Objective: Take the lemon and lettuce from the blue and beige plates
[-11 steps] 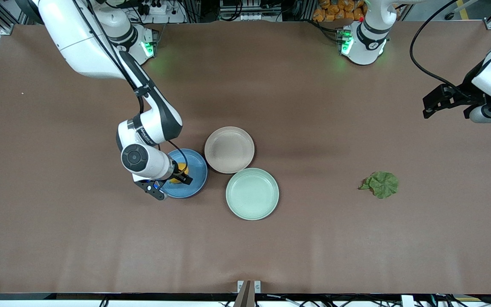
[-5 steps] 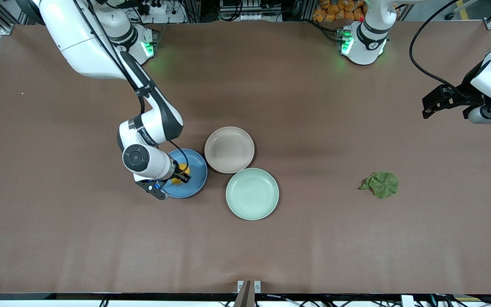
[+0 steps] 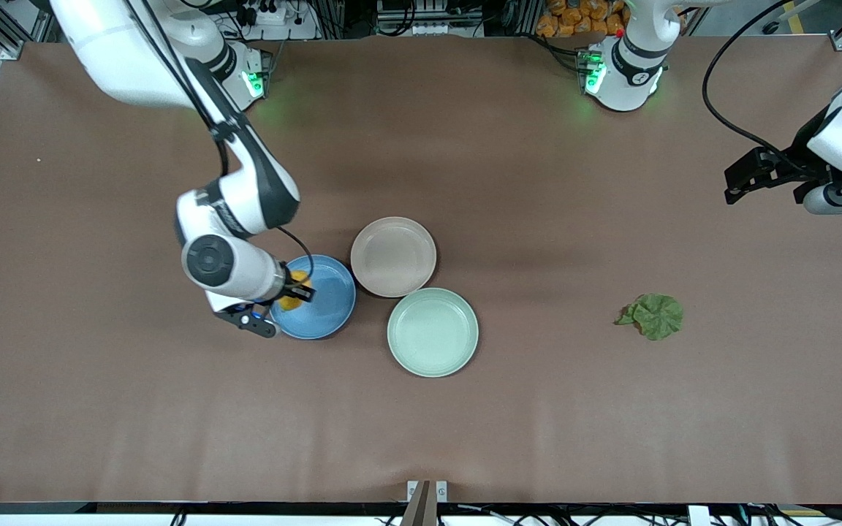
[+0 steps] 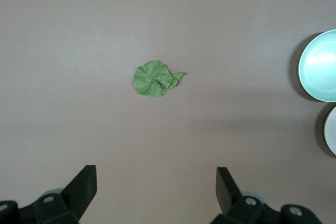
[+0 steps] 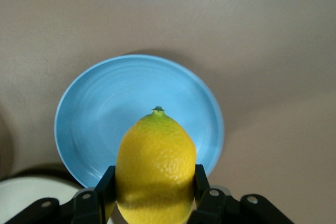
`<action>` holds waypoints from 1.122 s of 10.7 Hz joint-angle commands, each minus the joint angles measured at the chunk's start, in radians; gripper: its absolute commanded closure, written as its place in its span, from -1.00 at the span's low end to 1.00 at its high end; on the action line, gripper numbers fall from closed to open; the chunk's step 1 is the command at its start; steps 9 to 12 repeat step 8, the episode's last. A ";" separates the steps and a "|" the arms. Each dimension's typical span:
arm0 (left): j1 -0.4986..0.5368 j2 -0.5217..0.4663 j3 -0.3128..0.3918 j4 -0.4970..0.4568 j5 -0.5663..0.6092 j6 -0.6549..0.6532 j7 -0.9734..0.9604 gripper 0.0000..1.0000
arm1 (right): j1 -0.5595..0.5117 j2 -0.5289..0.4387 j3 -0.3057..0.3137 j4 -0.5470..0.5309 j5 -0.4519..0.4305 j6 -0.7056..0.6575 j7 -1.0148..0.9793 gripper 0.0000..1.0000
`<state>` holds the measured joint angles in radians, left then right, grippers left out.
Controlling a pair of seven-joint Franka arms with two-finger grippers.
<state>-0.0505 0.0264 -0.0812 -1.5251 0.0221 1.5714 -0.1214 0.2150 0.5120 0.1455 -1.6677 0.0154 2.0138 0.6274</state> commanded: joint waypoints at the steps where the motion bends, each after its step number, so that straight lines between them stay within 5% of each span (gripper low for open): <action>1: 0.003 -0.026 0.004 -0.021 -0.011 0.001 -0.011 -1.00 | -0.098 -0.041 0.000 -0.035 -0.008 -0.047 -0.231 1.00; 7: 0.003 -0.026 0.015 -0.017 -0.010 0.004 0.049 -1.00 | -0.288 -0.027 -0.078 -0.099 -0.005 -0.070 -0.766 1.00; 12: 0.003 -0.028 0.015 -0.017 -0.010 0.004 0.049 -1.00 | -0.290 -0.018 -0.081 -0.101 -0.005 -0.075 -0.788 0.97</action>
